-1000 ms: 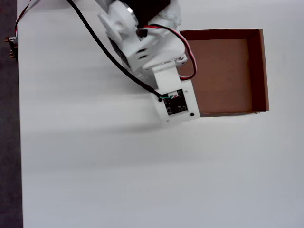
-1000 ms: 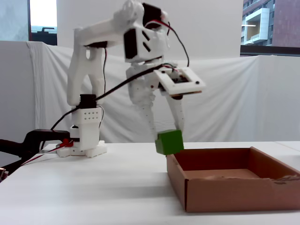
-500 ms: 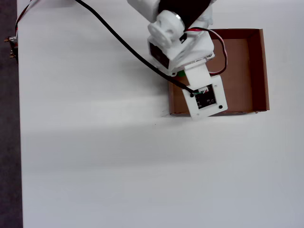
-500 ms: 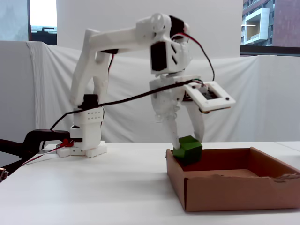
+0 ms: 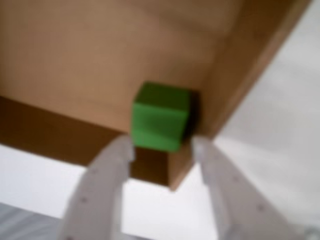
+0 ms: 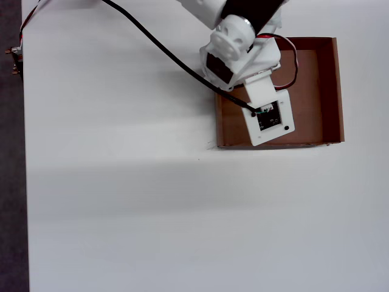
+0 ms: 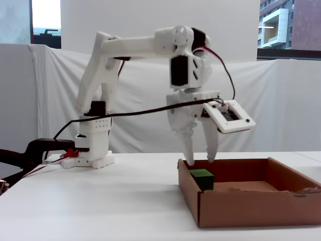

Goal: Grasp a green cube and put it in a box.

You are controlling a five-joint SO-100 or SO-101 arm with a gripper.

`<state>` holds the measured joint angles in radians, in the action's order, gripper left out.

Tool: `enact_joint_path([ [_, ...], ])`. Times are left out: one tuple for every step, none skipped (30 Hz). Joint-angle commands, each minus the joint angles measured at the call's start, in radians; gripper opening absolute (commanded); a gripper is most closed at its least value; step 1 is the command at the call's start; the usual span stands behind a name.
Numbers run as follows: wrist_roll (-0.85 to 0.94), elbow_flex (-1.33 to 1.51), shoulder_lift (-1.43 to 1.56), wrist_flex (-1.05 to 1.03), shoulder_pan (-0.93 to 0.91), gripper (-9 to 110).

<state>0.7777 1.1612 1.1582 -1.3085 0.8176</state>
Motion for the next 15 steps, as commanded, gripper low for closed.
enact_joint_path([
  [-0.003,-0.043,0.008,-0.005,0.006,15],
  [-0.003,-0.043,0.008,-0.005,0.006,15],
  [-0.005,-0.043,0.011,-0.005,0.005,15],
  [-0.005,-0.041,0.012,-0.005,0.005,15],
  [-0.005,-0.041,0.014,-0.006,0.003,15],
  [-0.005,-0.041,0.017,-0.006,0.003,16],
  [-0.005,-0.041,0.018,-0.008,0.002,16],
  [-0.005,-0.040,0.021,-0.009,0.002,16],
  [-0.006,-0.040,0.025,-0.011,-0.002,17],
  [-0.006,-0.040,0.028,-0.012,-0.003,18],
  [-0.006,-0.040,0.031,-0.014,-0.005,18],
  [-0.006,-0.040,0.035,-0.015,-0.008,19],
  [-0.006,-0.040,0.038,-0.017,-0.009,19],
  [-0.006,-0.038,0.043,-0.017,-0.011,19],
  [-0.006,-0.035,0.046,-0.017,-0.011,19],
])
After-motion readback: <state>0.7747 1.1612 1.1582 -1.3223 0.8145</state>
